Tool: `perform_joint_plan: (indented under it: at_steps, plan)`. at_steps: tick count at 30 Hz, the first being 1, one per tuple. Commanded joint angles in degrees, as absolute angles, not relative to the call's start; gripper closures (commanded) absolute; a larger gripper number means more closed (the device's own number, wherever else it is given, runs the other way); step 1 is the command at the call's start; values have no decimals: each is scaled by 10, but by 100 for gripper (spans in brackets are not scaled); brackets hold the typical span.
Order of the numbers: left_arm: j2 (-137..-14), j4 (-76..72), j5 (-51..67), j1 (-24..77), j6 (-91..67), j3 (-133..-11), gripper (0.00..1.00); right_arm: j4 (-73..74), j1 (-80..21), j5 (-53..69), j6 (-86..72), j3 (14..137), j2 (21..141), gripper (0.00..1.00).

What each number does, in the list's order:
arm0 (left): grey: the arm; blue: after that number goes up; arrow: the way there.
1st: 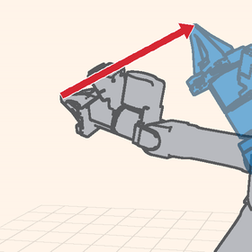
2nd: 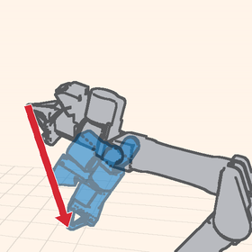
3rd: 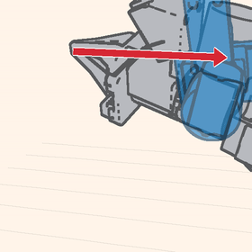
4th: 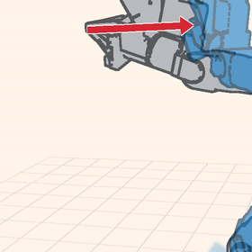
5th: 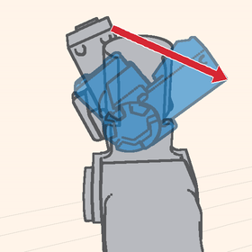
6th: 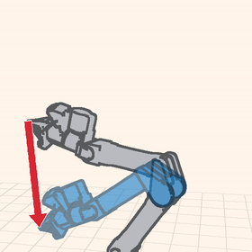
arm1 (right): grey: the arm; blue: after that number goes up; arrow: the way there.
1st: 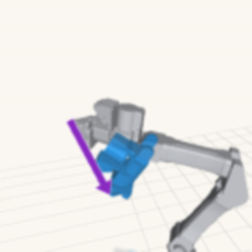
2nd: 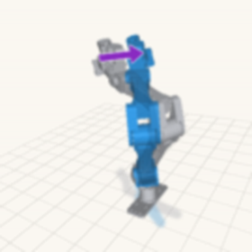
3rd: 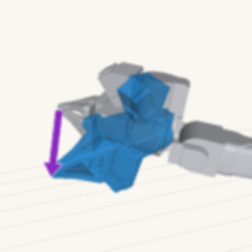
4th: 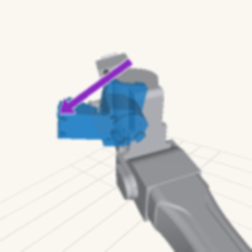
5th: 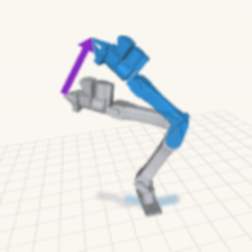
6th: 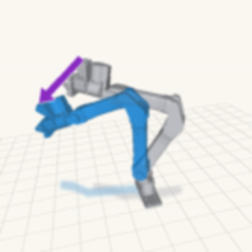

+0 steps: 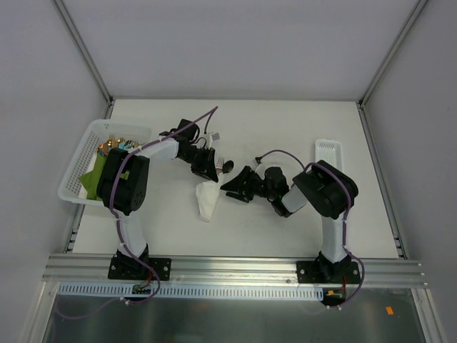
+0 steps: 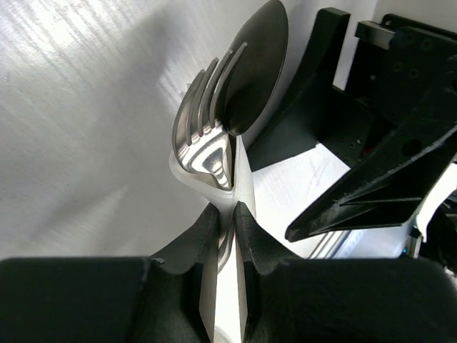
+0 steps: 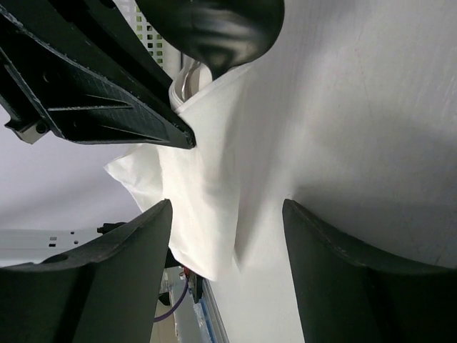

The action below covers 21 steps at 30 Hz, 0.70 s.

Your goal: Place the utensils on the paper napkin and roll it up

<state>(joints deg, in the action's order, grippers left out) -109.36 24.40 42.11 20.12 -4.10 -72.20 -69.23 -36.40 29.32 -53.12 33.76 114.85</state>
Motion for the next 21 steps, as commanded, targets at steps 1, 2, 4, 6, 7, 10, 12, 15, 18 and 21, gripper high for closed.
perform_joint_plan:
  at_steps: [1,2,4,6,7,10,12,15,18,21]
  plan:
    - [-1053,236,490,194,-60,-719,100,-681,-364,271,-504,314,1189,32]
    - [-1051,235,495,194,-61,-719,100,-702,-363,272,-505,312,1193,32]
    - [-1049,235,509,192,-62,-719,100,-727,-363,278,-511,310,1197,32]
    - [-1047,235,525,192,-63,-719,100,-771,-363,283,-521,311,1208,32]
    - [-1048,235,531,190,-64,-719,100,-784,-364,290,-526,313,1212,32]
    - [-1046,234,554,188,-67,-720,100,-818,-363,298,-531,316,1218,32]
    - [-1043,235,559,188,-68,-719,100,-830,-363,301,-529,316,1216,33]
    - [-1042,235,572,188,-69,-720,100,-831,-363,305,-525,317,1208,33]
    - [-1040,235,583,187,-70,-718,100,-833,-363,310,-526,319,1196,33]
    - [-1040,235,589,188,-73,-718,100,-838,-363,317,-529,323,1187,35]
